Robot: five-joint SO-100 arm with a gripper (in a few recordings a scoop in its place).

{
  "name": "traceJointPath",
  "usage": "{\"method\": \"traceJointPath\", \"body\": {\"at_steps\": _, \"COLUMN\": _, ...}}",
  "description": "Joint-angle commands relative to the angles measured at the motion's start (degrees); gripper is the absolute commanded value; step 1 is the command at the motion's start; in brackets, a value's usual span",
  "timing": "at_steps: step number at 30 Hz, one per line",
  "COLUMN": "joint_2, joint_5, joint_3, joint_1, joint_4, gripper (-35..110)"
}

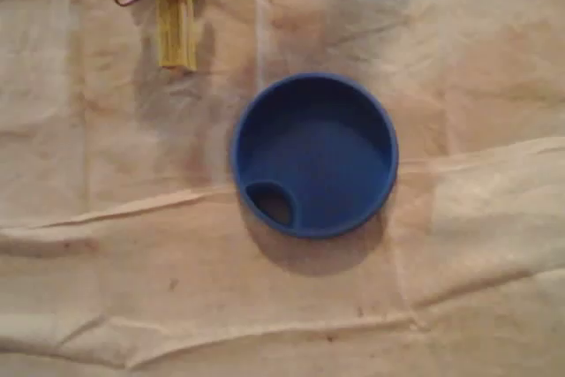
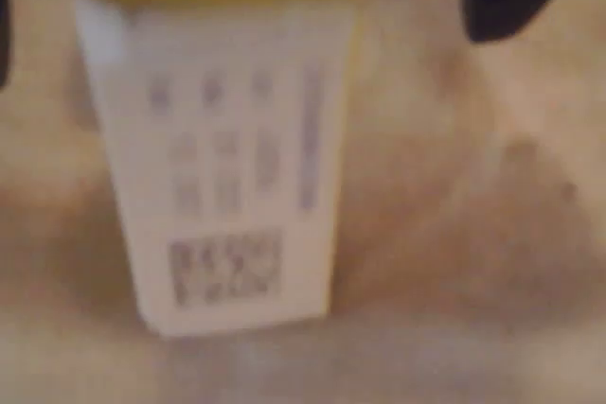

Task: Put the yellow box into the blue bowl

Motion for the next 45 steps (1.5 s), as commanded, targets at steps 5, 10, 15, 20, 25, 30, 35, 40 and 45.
{"method": "traceJointPath", "body": {"at_steps": 5, "joint_2": 1.32, "joint_5": 0.35, "joint_3": -3.34, "joint_1": 0.09, "joint_4": -0.97, "gripper": 26}}
{"method": "traceJointPath", "body": {"at_steps": 10, "joint_2": 1.32, "joint_5": 0.44, "joint_3": -3.34, "joint_1": -0.26, "joint_4": -0.88, "gripper": 26}}
{"method": "traceJointPath", "body": {"at_steps": 15, "joint_2": 0.88, "joint_5": 0.62, "joint_3": -3.34, "joint_1": -0.35, "joint_4": -0.88, "gripper": 26}}
{"method": "traceJointPath", "body": {"at_steps": 20, "joint_2": 0.26, "joint_5": 4.48, "joint_3": -3.43, "joint_1": -0.53, "joint_4": -0.88, "gripper": 25}}
{"method": "traceJointPath", "body": {"at_steps": 25, "joint_2": 0.18, "joint_5": 6.33, "joint_3": -3.43, "joint_1": -1.93, "joint_4": -0.88, "gripper": 17}}
{"method": "traceJointPath", "body": {"at_steps": 30, "joint_2": 0.26, "joint_5": 7.21, "joint_3": -3.60, "joint_1": -2.37, "joint_4": -0.88, "gripper": 9}}
{"method": "traceJointPath", "body": {"at_steps": 35, "joint_2": 0.26, "joint_5": 7.21, "joint_3": -3.43, "joint_1": -2.20, "joint_4": -0.88, "gripper": 5}}
{"method": "traceJointPath", "body": {"at_steps": 40, "joint_2": 0.35, "joint_5": 7.29, "joint_3": -3.43, "joint_1": -1.67, "joint_4": -0.88, "gripper": 5}}
{"method": "traceJointPath", "body": {"at_steps": 45, "joint_2": 0.79, "joint_5": 7.29, "joint_3": -3.43, "joint_1": -1.49, "joint_4": -0.88, "gripper": 4}}
